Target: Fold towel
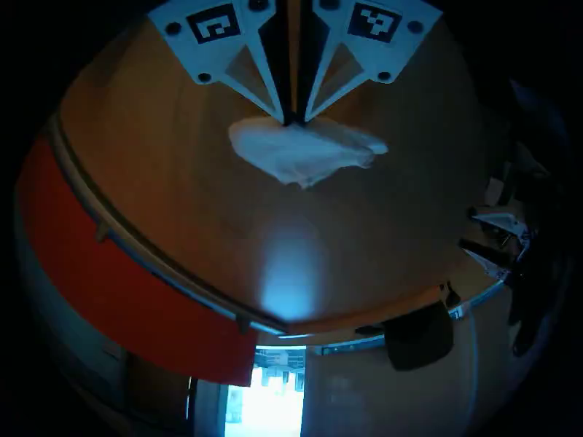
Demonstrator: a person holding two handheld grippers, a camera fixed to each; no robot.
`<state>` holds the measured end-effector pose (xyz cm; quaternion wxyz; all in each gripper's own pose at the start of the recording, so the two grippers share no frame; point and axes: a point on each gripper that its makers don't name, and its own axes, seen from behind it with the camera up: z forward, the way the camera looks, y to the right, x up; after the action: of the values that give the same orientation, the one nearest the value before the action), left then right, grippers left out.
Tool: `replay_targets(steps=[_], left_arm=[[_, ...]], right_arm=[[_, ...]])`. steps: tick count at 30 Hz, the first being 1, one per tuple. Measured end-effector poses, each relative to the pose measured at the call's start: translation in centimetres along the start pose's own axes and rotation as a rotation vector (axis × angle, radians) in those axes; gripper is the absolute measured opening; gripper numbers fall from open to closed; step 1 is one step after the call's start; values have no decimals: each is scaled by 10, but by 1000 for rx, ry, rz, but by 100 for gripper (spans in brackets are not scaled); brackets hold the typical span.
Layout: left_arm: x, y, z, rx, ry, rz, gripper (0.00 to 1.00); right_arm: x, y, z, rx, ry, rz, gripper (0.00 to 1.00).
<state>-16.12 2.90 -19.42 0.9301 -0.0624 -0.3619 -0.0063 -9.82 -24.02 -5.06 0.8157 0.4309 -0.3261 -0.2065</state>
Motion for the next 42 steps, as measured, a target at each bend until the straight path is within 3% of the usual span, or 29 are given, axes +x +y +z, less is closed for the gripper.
replay_targets(steps=[8,15,23,32,42], left_arm=[[17,8,3,-21,35,12,92],[28,15,6,-42,52,25,92],[36,25,12,-71,58,36,92],[41,39,19,-93,53,48,92],[44,44,26,-83,43,44,92]], right_arm=[[57,24,-26,-22,70,-57,4],[76,49,-52,-58,106,-38,4],[73,86,-85,-114,112,-10,4],[59,138,-120,-168,117,69,4],[34,203,-161,-248,98,106,4]])
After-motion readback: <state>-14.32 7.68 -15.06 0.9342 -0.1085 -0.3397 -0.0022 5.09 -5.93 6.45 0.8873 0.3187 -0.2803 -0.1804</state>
